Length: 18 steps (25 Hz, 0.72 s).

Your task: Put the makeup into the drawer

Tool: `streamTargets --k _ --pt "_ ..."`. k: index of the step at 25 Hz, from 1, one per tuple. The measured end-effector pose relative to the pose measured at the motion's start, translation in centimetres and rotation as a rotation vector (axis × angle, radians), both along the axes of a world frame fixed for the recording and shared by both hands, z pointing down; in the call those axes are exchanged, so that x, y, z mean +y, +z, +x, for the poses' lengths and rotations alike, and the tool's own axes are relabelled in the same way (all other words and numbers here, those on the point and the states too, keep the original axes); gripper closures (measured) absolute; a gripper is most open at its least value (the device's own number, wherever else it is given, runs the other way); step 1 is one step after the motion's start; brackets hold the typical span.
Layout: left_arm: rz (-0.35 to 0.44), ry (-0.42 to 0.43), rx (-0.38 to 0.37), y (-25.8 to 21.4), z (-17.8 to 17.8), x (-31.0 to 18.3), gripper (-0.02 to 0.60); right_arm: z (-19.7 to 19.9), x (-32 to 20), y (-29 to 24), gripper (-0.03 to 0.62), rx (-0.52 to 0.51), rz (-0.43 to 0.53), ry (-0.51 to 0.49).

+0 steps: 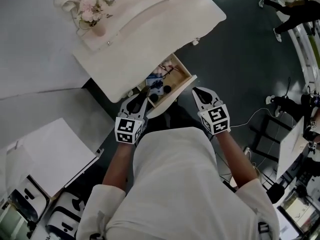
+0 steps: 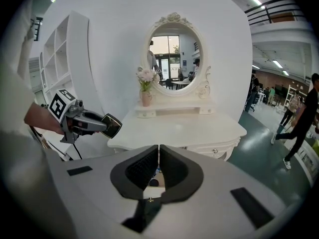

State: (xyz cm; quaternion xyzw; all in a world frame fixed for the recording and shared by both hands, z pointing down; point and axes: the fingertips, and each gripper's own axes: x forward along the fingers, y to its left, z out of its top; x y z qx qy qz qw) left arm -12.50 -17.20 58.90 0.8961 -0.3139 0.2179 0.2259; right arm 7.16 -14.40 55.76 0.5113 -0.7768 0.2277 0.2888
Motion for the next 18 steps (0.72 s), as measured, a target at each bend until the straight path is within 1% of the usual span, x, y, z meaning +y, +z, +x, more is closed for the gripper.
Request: streamTargets --k 5,9,11,13,18 --pt "-0.040 0.016 -0.014 1.5 1.9 -0.1 0.482 1.1 -0.6 1.4 0.565 0.004 -0.033 -0.026" --pt "-0.078 0.004 -0.026 3.0 3.6 -0.3 0.482 2.2 -1.2 2.6 0.565 -0.006 -0.070 -0.051" --pt "-0.084 0.006 -0.041 3.8 4.6 -0.4 0.482 2.5 -1.5 3.3 0.565 -0.012 -0.089 -0.064" --pt "-0.089 0.012 -0.056 4.7 5.6 -0.4 0.482 2.6 -1.6 4.0 0.565 -0.019 -0.107 -0.084" --pt "-0.128 0.012 -0.076 7.0 7.7 -0.5 0.482 2.9 -1.8 6.4 0.565 -0.027 -0.165 -0.141"
